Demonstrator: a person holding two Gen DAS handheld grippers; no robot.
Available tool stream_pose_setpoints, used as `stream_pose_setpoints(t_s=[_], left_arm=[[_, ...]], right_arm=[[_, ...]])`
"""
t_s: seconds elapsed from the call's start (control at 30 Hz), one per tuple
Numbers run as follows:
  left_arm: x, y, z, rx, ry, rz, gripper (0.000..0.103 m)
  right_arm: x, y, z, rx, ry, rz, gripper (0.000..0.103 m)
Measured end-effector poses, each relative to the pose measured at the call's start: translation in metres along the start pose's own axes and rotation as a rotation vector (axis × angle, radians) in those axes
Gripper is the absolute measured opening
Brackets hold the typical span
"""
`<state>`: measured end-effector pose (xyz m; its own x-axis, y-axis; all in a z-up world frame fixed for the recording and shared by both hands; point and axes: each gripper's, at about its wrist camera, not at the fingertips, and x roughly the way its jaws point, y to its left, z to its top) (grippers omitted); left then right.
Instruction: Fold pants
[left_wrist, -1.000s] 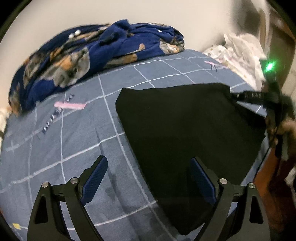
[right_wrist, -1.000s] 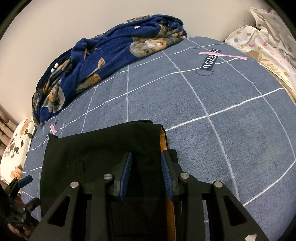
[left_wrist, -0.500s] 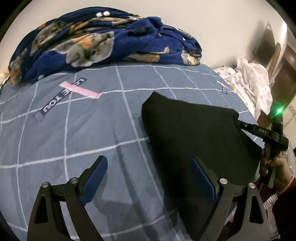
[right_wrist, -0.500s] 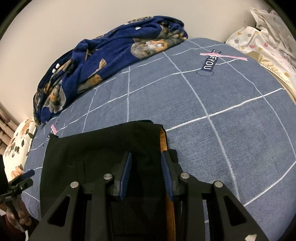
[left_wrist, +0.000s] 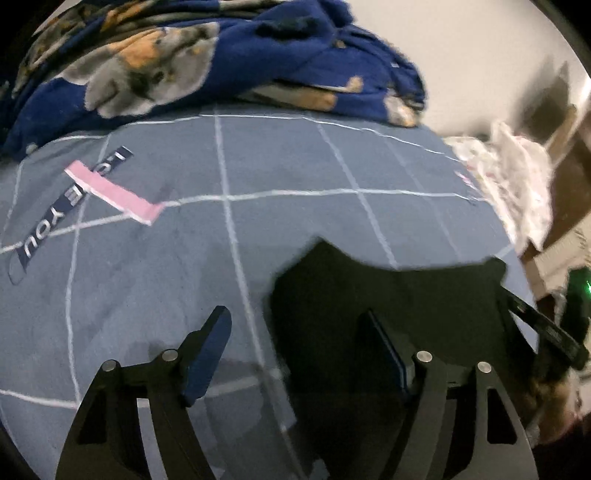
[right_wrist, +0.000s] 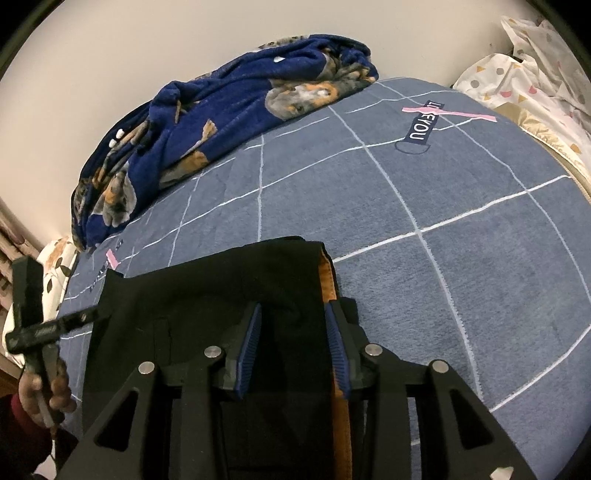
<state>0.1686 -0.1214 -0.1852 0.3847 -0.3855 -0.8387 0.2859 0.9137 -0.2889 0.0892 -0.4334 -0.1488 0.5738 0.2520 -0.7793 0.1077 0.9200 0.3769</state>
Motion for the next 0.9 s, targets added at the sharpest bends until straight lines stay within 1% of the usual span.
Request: stream_pose_setpoints(t_s=[0.1, 0.17, 0.2, 0.23, 0.3, 0.33, 0.43, 0.5, 0.53, 0.57, 0.6, 0.67, 0.8, 0.83, 0.87, 0.9], left_arm=[[0.005, 0.006, 0.010, -0.025, -0.017, 0.032, 0.074], [0.011, 0.010, 0.014, -0.019, -0.022, 0.076, 0.075], [0.012, 0.010, 0.015, -0.018, -0.028, 0.080, 0.076], [0.013, 0.009, 0.017, -0.005, -0.031, 0.095, 0.076], [0.016, 0.005, 0.019, 0.034, -0.036, 0.139, 0.082], [0.015, 0.005, 0.020, 0.039, -0.038, 0.150, 0.082], [0.002, 0.012, 0.017, 0.009, -0.057, 0.132, 0.082], [-0.012, 0.018, 0.008, -0.009, -0.057, 0.109, 0.082], [-0.018, 0.019, 0.002, -0.015, -0.053, 0.088, 0.082], [-0.027, 0.020, -0.008, -0.023, -0.049, 0.045, 0.082], [-0.032, 0.019, -0.016, -0.022, -0.044, 0.020, 0.082], [-0.043, 0.011, -0.040, 0.019, -0.014, -0.019, 0.082], [-0.056, -0.016, -0.088, 0.167, 0.027, -0.046, 0.082], [-0.057, -0.021, -0.099, 0.197, 0.039, -0.043, 0.082], [-0.056, -0.026, -0.112, 0.229, 0.055, -0.024, 0.082], [-0.056, -0.030, -0.120, 0.244, 0.061, -0.014, 0.082]], right_arm=[[0.000, 0.000, 0.000, -0.004, -0.006, 0.001, 0.034], [0.000, 0.001, 0.000, -0.008, -0.012, 0.000, 0.035], [0.000, 0.002, -0.002, -0.008, -0.014, -0.001, 0.035], [0.000, 0.003, -0.003, -0.008, -0.017, -0.003, 0.035], [0.001, 0.003, -0.002, -0.010, -0.019, -0.005, 0.036], [0.001, 0.003, -0.002, -0.010, -0.019, -0.003, 0.036], [0.001, 0.002, -0.003, -0.009, -0.008, -0.003, 0.036], [0.001, 0.003, -0.003, -0.006, -0.009, -0.002, 0.036], [0.001, 0.004, -0.003, -0.005, -0.009, -0.002, 0.036], [0.000, 0.003, -0.004, -0.007, -0.010, -0.003, 0.036], [0.001, 0.003, -0.003, -0.006, -0.011, -0.002, 0.036], [0.000, 0.002, -0.004, 0.001, -0.015, 0.004, 0.037], [-0.001, 0.000, -0.007, 0.014, -0.020, 0.013, 0.037], [-0.001, 0.001, -0.007, 0.013, -0.020, 0.012, 0.037], [-0.001, 0.000, -0.007, 0.012, -0.020, 0.012, 0.037], [0.000, 0.000, -0.007, 0.014, -0.020, 0.012, 0.037]])
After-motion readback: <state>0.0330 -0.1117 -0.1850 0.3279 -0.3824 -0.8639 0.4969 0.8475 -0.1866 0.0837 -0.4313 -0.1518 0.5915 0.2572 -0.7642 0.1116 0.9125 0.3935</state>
